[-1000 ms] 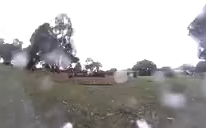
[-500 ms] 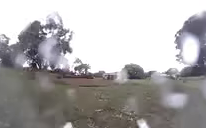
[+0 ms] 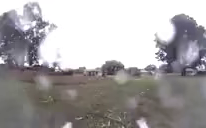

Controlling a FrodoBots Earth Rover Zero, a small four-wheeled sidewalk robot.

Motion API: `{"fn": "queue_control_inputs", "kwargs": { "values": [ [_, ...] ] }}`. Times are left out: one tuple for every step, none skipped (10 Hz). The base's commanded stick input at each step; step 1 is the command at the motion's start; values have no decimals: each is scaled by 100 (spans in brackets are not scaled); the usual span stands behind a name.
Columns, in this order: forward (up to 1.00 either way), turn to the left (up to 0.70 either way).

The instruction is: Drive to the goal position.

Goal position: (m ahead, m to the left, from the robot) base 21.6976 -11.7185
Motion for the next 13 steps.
{"fn": "queue_control_inputs", "kwargs": {
  "values": [
    [100,-39],
    [100,-39],
    [100,-39],
    [100,-32],
    [100,1],
    [100,1],
    [100,1],
    [100,1],
    [100,1],
    [100,1],
    [100,1],
    [100,1],
    [100,1]
  ]
}}
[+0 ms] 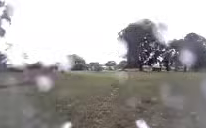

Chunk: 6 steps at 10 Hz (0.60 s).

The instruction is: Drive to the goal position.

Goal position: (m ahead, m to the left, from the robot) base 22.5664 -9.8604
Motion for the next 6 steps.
{"fn": "queue_control_inputs", "kwargs": {
  "values": [
    [100,41],
    [100,41],
    [100,41],
    [100,41],
    [100,41],
    [100,41]
  ]
}}
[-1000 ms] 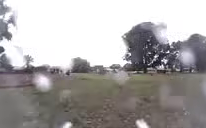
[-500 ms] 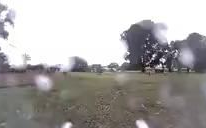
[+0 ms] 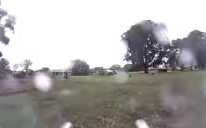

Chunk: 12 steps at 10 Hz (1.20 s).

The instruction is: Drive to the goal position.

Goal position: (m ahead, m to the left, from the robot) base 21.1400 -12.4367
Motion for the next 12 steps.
{"fn": "queue_control_inputs", "kwargs": {
  "values": [
    [100,38],
    [100,33],
    [100,1],
    [100,1],
    [100,1],
    [100,1],
    [100,1],
    [100,1],
    [100,1],
    [100,1],
    [100,1],
    [100,1]
  ]
}}
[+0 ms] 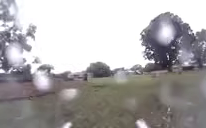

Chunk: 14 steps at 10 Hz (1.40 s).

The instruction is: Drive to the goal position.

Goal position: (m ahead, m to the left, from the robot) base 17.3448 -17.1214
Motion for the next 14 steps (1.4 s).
{"fn": "queue_control_inputs", "kwargs": {
  "values": [
    [100,1],
    [100,1],
    [100,1],
    [100,1],
    [100,1],
    [100,1],
    [100,1],
    [100,1],
    [100,1],
    [100,1],
    [100,1],
    [100,1],
    [100,1],
    [100,1]
  ]
}}
